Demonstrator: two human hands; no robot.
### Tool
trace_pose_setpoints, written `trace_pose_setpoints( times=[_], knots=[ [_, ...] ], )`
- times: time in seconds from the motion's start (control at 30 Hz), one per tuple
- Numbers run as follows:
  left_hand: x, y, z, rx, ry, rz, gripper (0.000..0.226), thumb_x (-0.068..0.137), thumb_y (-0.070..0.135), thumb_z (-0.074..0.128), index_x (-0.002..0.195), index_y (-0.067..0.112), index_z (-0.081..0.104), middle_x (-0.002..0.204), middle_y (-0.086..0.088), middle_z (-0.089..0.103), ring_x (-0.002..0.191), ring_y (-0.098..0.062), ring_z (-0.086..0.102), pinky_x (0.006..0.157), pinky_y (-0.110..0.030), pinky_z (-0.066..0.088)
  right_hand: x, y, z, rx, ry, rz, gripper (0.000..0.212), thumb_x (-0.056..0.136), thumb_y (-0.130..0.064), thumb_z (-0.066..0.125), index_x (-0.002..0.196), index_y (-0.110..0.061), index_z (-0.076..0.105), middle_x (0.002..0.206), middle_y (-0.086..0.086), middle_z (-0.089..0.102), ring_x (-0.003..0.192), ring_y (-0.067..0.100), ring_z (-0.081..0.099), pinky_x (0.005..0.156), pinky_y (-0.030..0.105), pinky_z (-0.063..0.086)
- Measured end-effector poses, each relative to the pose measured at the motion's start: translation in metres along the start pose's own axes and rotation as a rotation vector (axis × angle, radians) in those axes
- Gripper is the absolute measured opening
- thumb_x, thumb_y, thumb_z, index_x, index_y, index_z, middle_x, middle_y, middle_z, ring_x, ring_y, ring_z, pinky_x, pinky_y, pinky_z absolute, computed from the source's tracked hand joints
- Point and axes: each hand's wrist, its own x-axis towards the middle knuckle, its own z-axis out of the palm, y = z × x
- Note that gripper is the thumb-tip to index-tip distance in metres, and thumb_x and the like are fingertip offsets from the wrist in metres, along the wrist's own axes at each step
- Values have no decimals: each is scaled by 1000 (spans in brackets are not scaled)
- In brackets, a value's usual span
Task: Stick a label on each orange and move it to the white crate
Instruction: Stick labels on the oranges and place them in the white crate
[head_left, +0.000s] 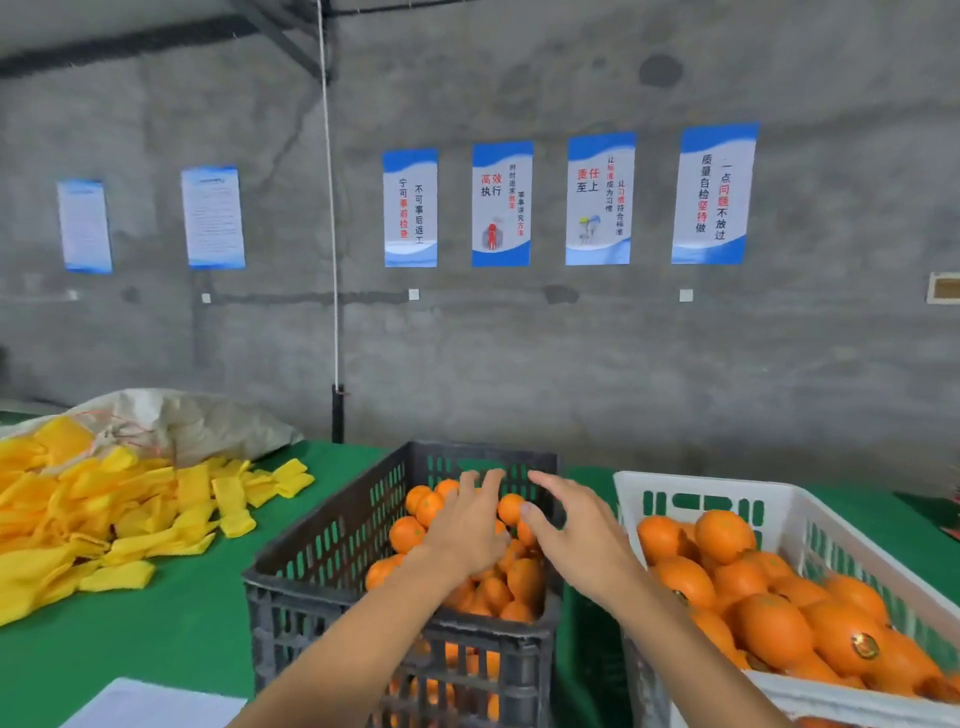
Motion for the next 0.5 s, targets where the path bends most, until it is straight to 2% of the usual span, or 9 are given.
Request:
trace_pose_setpoints(
  times=[0.07, 0.1, 0.17, 0.27, 0.37, 0.43, 0.5],
  knots=[
    [24, -29, -2, 42, -65, -87, 79, 93, 24, 68, 159, 24, 25, 156, -15, 28, 141, -43, 40, 112, -50, 40, 51, -7, 11, -16, -69, 87, 51, 99, -42, 58, 149, -32, 50, 152, -5, 51, 143, 16, 42, 115, 35, 37],
    [37, -44, -1, 51, -98, -127, 77, 93, 23, 69, 158, 24, 27, 155, -16, 29, 137, -44, 44, 110, -51, 43, 71, -10, 17, -53, -91, 44, 52, 99, -42, 58, 149, -31, 50, 151, -4, 52, 142, 17, 44, 114, 35, 39],
    [63, -73, 1, 65, -176, -188, 78, 92, 23, 71, 158, 24, 28, 155, -16, 29, 134, -44, 50, 108, -52, 46, 85, -7, 42, -56, -199, 80, 53, 99, -42, 58, 150, -29, 48, 151, -1, 53, 140, 20, 47, 112, 37, 41],
    [105, -113, 12, 70, -280, -277, 86, 91, 27, 76, 161, 23, 26, 160, -18, 27, 139, -43, 46, 111, -53, 46, 118, 10, 66, -87, -259, 127, 56, 99, -45, 56, 152, -30, 44, 152, 0, 51, 140, 24, 46, 111, 41, 43],
    [146, -134, 34, 136, -377, -324, 85, 95, 23, 75, 163, 25, 24, 163, -17, 28, 141, -39, 46, 103, -42, 51, 143, 27, 89, -99, -320, 182, 60, 98, -46, 56, 154, -30, 41, 154, 2, 49, 139, 27, 47, 111, 43, 44],
    [169, -143, 49, 107, -392, -342, 79, 94, 21, 75, 158, 26, 29, 150, -18, 45, 126, -37, 61, 90, -42, 58, 154, 41, 100, -113, -343, 214, 61, 98, -46, 56, 154, -30, 38, 155, 4, 47, 139, 30, 47, 111, 44, 44],
    [183, -149, 57, 17, -357, -348, 63, 93, 20, 75, 142, 28, 38, 130, -14, 51, 99, -35, 74, 80, -44, 65, 162, 51, 105, -137, -360, 219, 61, 97, -45, 56, 153, -28, 39, 154, 5, 47, 138, 30, 48, 110, 45, 44]
  ],
)
